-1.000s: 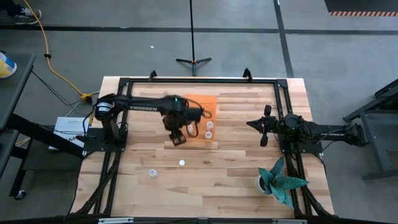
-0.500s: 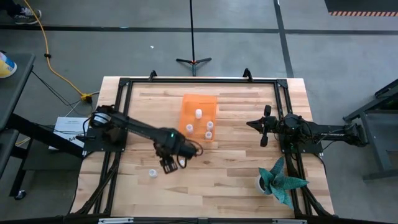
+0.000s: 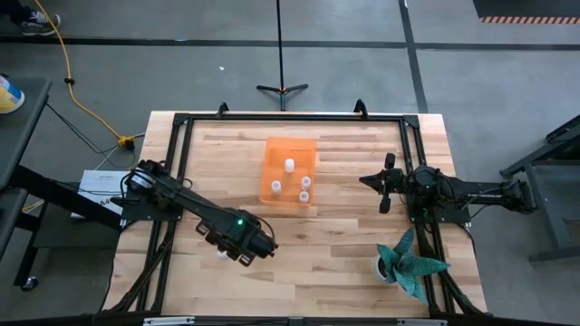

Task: Pick and place pill bottles into a basket
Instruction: Put the transparent medicine bottle into the yellow bin

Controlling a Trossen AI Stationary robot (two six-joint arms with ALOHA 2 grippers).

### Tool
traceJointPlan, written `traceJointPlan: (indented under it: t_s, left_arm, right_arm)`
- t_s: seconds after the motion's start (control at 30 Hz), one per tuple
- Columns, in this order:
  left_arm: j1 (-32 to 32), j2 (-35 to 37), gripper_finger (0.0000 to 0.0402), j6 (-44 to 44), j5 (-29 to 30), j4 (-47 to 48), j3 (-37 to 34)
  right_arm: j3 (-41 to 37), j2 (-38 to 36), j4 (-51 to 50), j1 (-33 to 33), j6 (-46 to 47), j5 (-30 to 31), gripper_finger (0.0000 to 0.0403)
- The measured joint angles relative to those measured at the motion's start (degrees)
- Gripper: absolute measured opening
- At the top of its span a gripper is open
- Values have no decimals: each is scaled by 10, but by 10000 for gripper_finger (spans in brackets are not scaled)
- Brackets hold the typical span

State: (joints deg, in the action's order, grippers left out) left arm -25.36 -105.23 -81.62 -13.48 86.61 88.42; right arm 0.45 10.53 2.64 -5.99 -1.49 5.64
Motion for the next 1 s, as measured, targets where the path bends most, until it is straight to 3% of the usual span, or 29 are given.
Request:
traceJointPlan:
  t_s: [0.17, 0.37, 0.5, 0.83, 1.0]
  left_arm:
    - [-16, 0, 227, -85, 3, -1, 0]
    - [-45, 0, 227, -131, 54, -4, 0]
    - [-54, 0, 227, -134, 87, -39, 0]
    - [-68, 0, 227, -150, 107, 8, -2]
    - [-77, 14, 227, -161, 109, -22, -52]
  right_arm:
    - [0, 0, 5, 0, 15, 0, 5]
    - [0, 0, 1, 0, 17, -2, 6]
    - [0, 0, 1, 0, 17, -2, 6]
    - [0, 0, 1, 0, 17, -13, 1]
    - [0, 0, 1, 0, 17, -36, 1]
